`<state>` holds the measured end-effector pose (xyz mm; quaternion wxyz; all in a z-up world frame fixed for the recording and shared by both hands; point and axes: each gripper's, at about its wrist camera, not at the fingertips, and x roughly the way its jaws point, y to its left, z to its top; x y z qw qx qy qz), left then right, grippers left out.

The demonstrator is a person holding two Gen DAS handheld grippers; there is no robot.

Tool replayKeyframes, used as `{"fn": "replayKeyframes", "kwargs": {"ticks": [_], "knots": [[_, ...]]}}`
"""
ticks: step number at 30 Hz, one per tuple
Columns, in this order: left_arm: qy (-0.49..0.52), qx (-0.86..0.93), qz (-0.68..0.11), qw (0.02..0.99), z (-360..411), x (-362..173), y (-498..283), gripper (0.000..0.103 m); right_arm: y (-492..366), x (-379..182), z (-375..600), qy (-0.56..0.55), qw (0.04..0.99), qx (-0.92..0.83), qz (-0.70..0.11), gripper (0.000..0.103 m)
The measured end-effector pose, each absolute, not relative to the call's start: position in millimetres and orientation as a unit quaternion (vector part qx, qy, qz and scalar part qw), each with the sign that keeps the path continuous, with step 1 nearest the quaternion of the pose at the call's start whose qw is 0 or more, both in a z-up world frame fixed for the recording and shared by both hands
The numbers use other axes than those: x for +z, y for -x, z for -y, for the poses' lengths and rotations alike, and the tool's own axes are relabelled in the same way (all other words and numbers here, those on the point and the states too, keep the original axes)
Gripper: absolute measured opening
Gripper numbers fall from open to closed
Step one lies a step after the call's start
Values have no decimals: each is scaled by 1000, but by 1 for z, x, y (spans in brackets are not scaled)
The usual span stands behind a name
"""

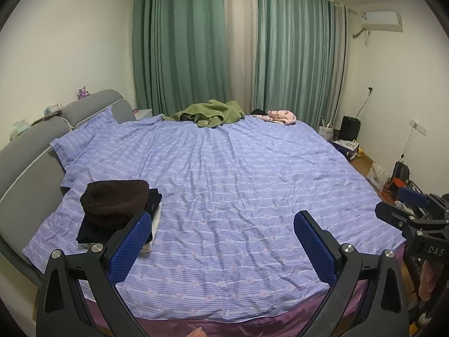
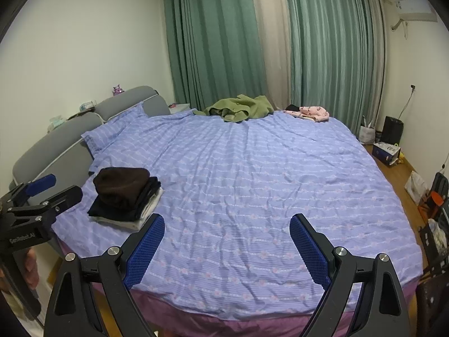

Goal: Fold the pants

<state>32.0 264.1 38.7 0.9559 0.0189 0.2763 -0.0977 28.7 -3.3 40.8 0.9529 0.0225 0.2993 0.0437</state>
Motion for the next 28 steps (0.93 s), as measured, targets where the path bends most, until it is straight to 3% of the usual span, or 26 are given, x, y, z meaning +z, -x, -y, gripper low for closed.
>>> {"fn": "replayKeyframes", "kwargs": {"ticks": [28], "knots": [[-15, -69, -280, 957, -255, 41, -21, 103, -22, 41, 7, -24, 954, 48, -296, 92]]}}
